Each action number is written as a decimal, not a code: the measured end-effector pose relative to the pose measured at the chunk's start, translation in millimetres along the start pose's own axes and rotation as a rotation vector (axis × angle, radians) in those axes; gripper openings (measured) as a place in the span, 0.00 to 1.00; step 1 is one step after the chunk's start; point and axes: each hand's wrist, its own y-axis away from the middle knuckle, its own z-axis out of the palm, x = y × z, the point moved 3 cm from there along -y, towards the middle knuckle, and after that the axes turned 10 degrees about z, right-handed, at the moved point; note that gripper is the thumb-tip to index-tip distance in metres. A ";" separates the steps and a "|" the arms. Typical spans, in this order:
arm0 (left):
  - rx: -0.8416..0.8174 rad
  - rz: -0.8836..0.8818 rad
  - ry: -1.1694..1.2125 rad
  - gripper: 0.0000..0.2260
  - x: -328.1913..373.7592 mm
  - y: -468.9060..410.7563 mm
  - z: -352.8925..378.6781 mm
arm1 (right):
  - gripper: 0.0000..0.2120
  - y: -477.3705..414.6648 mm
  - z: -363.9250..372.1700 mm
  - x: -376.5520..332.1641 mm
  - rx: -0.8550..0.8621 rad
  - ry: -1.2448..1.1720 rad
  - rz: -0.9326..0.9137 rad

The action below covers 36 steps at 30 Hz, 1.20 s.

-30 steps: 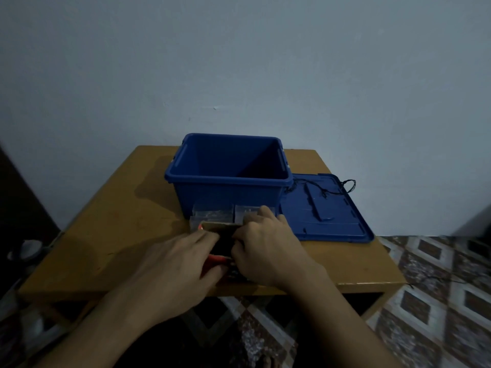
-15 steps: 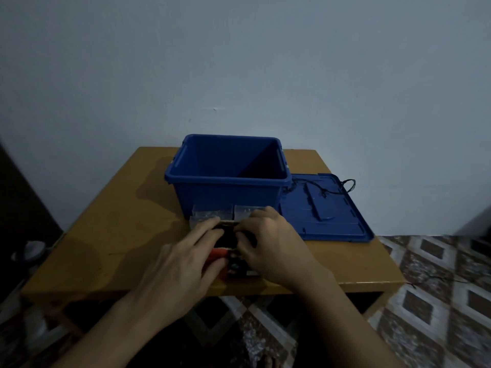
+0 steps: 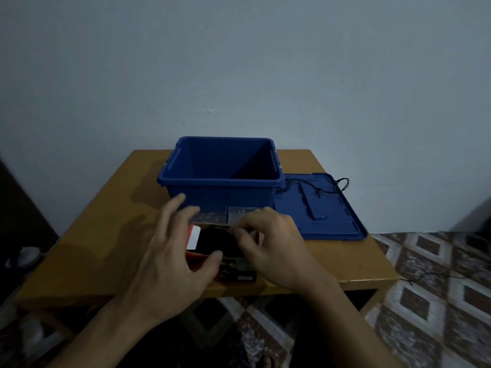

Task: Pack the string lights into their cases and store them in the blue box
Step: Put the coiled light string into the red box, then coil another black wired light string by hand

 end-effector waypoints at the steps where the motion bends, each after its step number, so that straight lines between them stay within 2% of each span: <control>1: 0.079 0.026 -0.005 0.30 3.7 -4.3 -4.6 | 0.07 0.5 -3.2 1.3 0.018 -0.004 0.002; 3: 0.201 0.072 -0.059 0.28 12.2 -15.8 -13.7 | 0.07 0.1 -9.8 7.2 0.049 -0.006 0.019; 5: 0.235 0.113 -0.067 0.24 22.9 -32.7 -18.3 | 0.08 -1.6 -19.0 18.6 0.068 0.007 0.059; 9: 0.124 0.216 -0.100 0.12 48.6 -81.4 -18.0 | 0.07 -5.2 -47.7 54.9 0.063 0.047 0.186; 13: -0.074 0.344 -0.117 0.07 70.2 -149.3 -0.8 | 0.09 -18.8 -82.6 110.4 0.099 0.145 0.305; 17: -0.377 0.381 -0.171 0.08 84.1 -209.8 48.0 | 0.11 -47.1 -105.8 156.1 0.135 0.268 0.362; 20: -0.574 0.393 -0.305 0.07 90.2 -241.9 97.2 | 0.13 -70.6 -109.5 181.7 0.129 0.419 0.395; 24: -0.849 0.331 -0.516 0.05 88.1 -266.3 155.9 | 0.15 -90.5 -98.2 198.5 -0.007 0.682 0.403; 28: -0.970 0.296 -0.649 0.07 84.9 -279.3 197.0 | 0.04 -98.1 -88.1 216.1 -0.131 0.879 0.411; 31: -1.010 0.296 -0.668 0.12 85.0 -285.6 213.3 | 0.10 -99.0 -86.2 224.6 -0.183 0.949 0.404; 33: -1.014 0.304 -0.644 0.13 86.8 -288.0 220.3 | 0.07 -98.9 -87.4 229.2 -0.166 0.966 0.387; 36: -1.010 0.293 -0.531 0.22 87.6 -289.7 226.0 | 0.05 -98.6 -90.9 231.4 -0.111 0.904 0.344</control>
